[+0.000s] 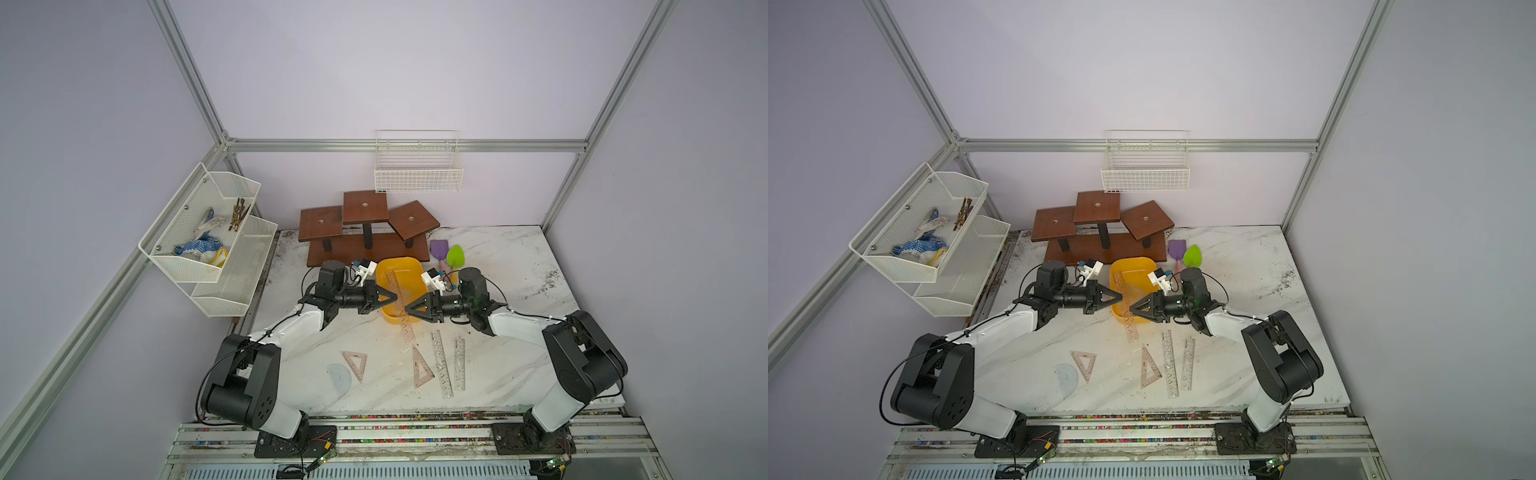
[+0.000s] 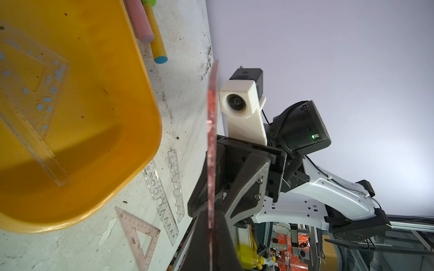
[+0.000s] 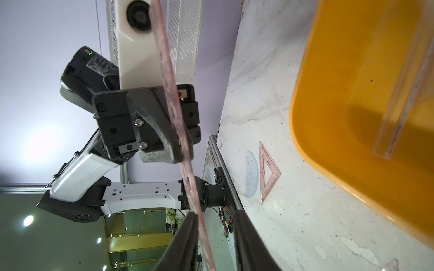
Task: Put the scattered rulers into the storage box
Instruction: Place the ruler in the storage box.
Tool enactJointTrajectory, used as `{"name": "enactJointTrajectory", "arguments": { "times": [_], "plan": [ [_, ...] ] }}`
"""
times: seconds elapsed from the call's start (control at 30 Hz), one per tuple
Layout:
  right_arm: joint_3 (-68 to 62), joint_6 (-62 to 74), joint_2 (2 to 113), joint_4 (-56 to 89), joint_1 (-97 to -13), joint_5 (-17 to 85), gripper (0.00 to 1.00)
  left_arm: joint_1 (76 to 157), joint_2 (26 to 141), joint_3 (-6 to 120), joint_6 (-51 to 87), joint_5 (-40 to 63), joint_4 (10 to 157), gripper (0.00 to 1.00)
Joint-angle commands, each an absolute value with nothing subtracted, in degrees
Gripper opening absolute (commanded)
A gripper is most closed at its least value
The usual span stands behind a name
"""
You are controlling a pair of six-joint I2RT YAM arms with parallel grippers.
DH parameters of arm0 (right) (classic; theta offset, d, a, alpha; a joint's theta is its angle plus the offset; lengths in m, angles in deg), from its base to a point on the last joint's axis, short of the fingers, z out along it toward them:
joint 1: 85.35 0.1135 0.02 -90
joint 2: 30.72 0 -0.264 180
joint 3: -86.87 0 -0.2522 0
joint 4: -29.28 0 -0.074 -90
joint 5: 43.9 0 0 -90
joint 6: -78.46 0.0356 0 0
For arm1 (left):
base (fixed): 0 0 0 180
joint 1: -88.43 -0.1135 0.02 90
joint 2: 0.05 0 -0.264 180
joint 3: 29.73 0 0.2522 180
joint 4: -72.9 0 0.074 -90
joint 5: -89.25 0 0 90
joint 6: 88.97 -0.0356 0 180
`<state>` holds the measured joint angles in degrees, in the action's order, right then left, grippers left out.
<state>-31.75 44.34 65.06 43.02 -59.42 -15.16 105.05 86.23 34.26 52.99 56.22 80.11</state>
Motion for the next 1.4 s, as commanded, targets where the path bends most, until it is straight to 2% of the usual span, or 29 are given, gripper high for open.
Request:
{"name": "enactJointTrajectory", "arguments": {
  "times": [0.0, 0.17, 0.37, 0.53, 0.57, 0.67, 0.7, 0.73, 0.83, 1.0, 1.17, 1.37],
  "plan": [
    [-30.07, 49.06, 66.53, 50.83, -58.90, -16.87, 0.27, 105.13, 86.23, 33.68, 53.84, 57.71, 76.70, 0.00],
    [-28.85, 52.50, 68.02, 54.95, -58.06, -17.62, 0.21, 105.26, 86.86, 33.82, 54.29, 58.05, 75.85, 0.00],
    [-27.65, 52.61, 68.55, 54.80, -57.76, -17.19, 0.09, 105.38, 87.09, 34.63, 54.60, 58.31, 75.58, 0.00],
    [-26.25, 52.56, 69.56, 54.08, -57.92, -16.71, 0.01, 105.37, 87.49, 36.41, 51.39, 57.80, 80.18, 0.00],
    [-25.67, 52.02, 70.03, 53.29, -57.99, -16.62, 0.00, 105.30, 87.48, 37.09, 50.10, 57.55, 82.02, 0.05],
    [-22.96, 47.18, 71.58, 46.36, -58.18, -15.15, 0.00, 104.61, 87.33, 39.76, 45.39, 55.70, 89.23, 0.44],
    [-21.42, 44.13, 72.33, 41.96, -58.24, -14.10, 0.00, 104.14, 87.16, 40.83, 43.55, 54.66, 91.68, 0.53],
    [-19.71, 41.23, 73.02, 37.91, -58.52, -12.85, 0.00, 103.63, 87.06, 41.77, 42.12, 53.69, 94.02, 0.56],
    [-12.97, 31.17, 75.67, 23.69, -58.94, -6.09, 0.00, 102.30, 87.33, 45.36, 36.98, 49.53, 101.89, 0.62],
    [-0.67, 18.97, 81.59, 6.53, -58.97, 8.65, 0.00, 101.53, 89.75, 51.46, 30.48, 42.41, 112.03, 0.64],
    [7.41, 14.91, 86.60, -0.17, -58.89, 17.23, 0.00, 101.01, 92.11, 54.17, 28.19, 39.41, 114.89, 0.66],
    [11.98, 12.33, 90.04, -4.97, -58.19, 21.18, 0.00, 100.47, 93.07, 52.32, 28.54, 38.27, 113.12, 0.66]
  ]
}}
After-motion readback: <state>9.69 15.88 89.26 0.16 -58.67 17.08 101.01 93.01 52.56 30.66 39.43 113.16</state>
